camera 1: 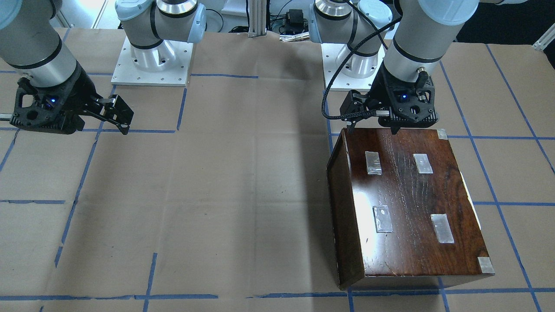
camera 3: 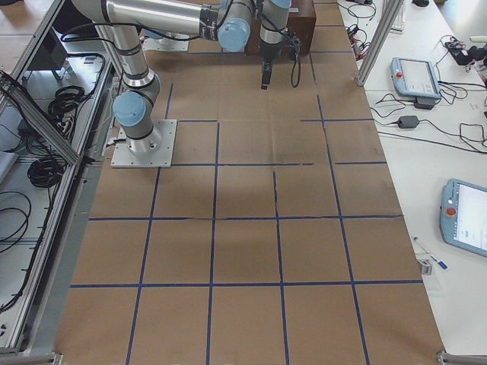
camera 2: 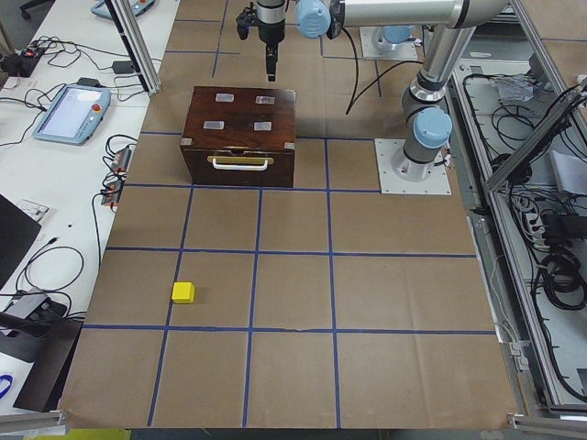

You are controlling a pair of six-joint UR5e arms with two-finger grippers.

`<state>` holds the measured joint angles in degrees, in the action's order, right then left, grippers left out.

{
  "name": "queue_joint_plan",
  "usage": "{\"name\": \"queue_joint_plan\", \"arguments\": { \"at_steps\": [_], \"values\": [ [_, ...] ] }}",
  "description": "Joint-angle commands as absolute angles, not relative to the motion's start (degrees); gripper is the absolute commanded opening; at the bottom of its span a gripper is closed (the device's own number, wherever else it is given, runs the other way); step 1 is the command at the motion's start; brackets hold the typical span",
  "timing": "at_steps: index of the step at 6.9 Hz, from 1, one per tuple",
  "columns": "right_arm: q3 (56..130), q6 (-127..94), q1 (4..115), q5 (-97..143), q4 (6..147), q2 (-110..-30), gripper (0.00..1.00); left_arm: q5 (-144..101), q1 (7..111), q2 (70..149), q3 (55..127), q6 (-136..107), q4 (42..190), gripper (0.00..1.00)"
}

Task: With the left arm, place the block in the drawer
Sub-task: 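Move the left gripper off the box top toward the drawer's white handle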

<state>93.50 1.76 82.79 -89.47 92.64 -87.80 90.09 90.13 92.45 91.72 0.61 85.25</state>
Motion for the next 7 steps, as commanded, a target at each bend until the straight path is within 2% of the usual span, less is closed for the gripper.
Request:
{"name": "queue_joint_plan", "arguments": {
  "at_steps": [1,7],
  "values": [
    [93.52,1.76,82.79,-89.47,92.64,-87.8,1.0,90.09,90.0,92.55,91.58,0.62,85.25,0.99],
    [93.43,1.76,82.79,-89.47,92.64,-87.8,1.0,90.52,85.81,92.2,91.41,0.62,84.82,0.99]
  ]
}}
